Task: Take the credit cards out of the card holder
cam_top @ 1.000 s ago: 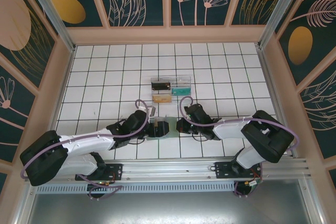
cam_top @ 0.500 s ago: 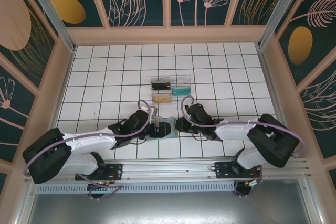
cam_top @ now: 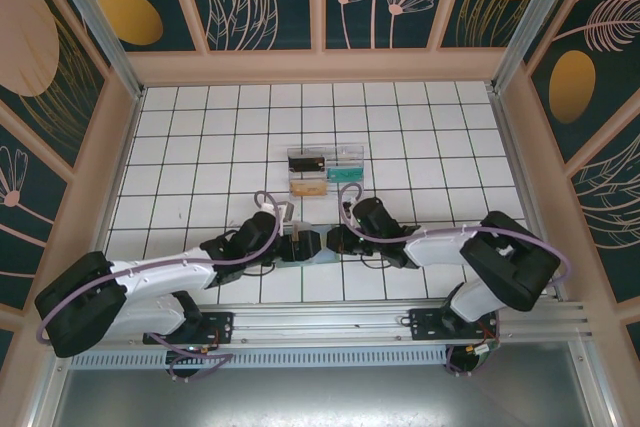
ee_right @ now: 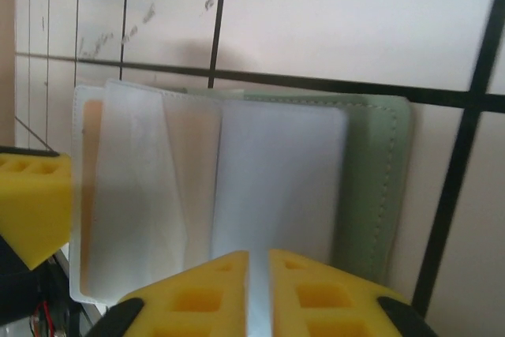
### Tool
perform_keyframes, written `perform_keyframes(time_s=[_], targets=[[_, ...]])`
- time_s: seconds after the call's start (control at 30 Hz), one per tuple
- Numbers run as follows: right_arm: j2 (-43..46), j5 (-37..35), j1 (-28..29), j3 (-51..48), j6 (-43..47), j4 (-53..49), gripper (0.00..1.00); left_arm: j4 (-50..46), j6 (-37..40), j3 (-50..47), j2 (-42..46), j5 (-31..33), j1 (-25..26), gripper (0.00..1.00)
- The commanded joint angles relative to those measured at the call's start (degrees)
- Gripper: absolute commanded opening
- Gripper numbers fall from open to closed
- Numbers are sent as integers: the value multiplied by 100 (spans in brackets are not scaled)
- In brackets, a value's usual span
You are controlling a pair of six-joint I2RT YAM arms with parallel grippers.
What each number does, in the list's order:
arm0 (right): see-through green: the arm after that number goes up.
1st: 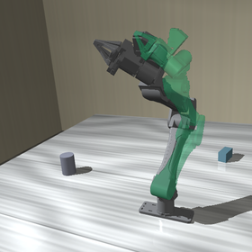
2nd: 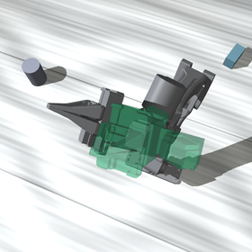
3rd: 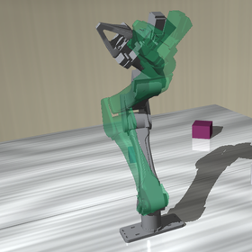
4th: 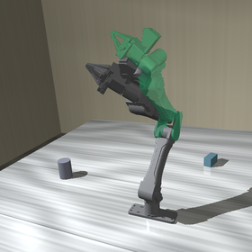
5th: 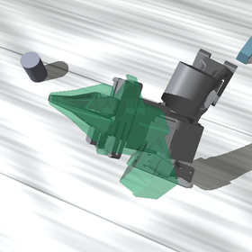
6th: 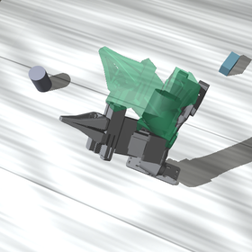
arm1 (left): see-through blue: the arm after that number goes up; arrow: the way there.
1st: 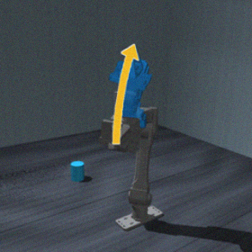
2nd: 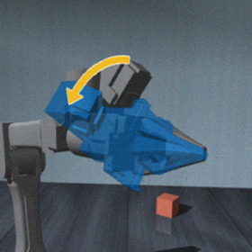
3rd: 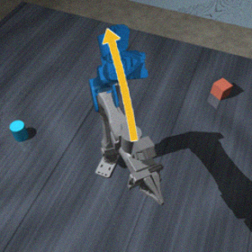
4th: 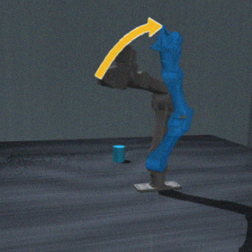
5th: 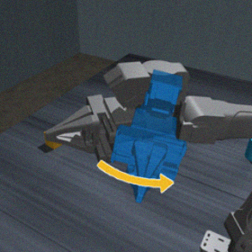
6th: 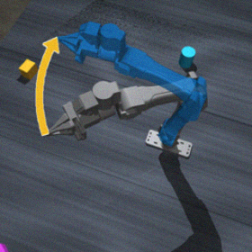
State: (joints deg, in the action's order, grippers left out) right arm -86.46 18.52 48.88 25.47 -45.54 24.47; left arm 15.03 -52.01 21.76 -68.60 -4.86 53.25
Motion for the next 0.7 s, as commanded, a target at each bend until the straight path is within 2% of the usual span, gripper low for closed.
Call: perform_keyframes(time_s=[0.0,0.13,0.23,0.3,0.47,0.67], targets=[[-217,459,64,255,-153,633,17,265,-109,-99,14,74,26,89],[-404,565,95,385,-232,722,17,187,-131,-102,91,189,26,89],[-453,478,137,494,-212,550,17,-227,-205,-123,440,651,27,90],[-476,297,202,661,-127,203,24,-450,-290,-208,769,1002,20,90],[-637,-750,602,1496,179,-1285,38,-773,-656,-607,1589,1730,24,85],[-1017,-2102,1133,2483,265,-2824,41,-870,-945,-1047,2175,2110,15,81]])
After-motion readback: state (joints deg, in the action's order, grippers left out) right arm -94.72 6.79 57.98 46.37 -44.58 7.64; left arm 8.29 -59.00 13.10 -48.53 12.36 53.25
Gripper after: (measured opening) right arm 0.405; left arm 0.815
